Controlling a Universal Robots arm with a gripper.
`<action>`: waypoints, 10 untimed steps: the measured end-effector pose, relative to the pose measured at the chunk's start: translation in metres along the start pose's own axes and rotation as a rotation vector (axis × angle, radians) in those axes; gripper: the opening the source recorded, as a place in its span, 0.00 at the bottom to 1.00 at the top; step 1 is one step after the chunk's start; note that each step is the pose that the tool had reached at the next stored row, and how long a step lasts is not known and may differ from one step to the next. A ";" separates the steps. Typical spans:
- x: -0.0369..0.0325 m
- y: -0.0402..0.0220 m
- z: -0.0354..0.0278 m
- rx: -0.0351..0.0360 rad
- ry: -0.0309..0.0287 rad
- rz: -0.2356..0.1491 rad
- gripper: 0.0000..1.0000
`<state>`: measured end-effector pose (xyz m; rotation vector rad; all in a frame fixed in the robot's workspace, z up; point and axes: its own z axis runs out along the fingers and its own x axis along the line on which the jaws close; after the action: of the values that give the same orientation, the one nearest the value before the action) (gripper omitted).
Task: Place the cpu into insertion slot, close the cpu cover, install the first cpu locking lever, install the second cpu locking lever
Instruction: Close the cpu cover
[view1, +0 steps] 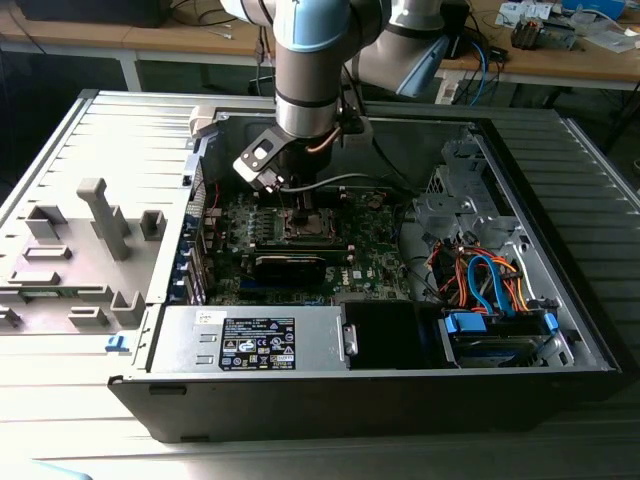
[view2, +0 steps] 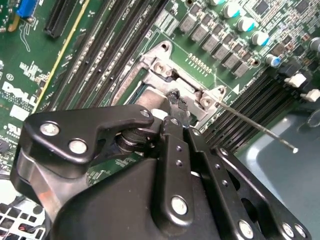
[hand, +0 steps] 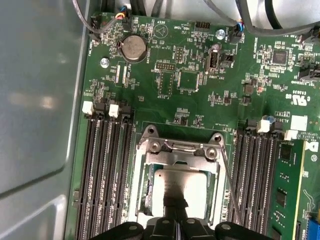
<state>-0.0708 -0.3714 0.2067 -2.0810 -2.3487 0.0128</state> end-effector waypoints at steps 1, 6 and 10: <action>-0.0004 0.0036 -0.0003 -0.0003 0.0020 0.000 0.11; -0.0005 0.0037 -0.0132 -0.0002 0.0031 0.000 0.11; -0.0005 0.0037 -0.0194 -0.0003 0.0040 0.000 0.11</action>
<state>-0.0669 -0.3714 0.2261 -2.0793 -2.3465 0.0083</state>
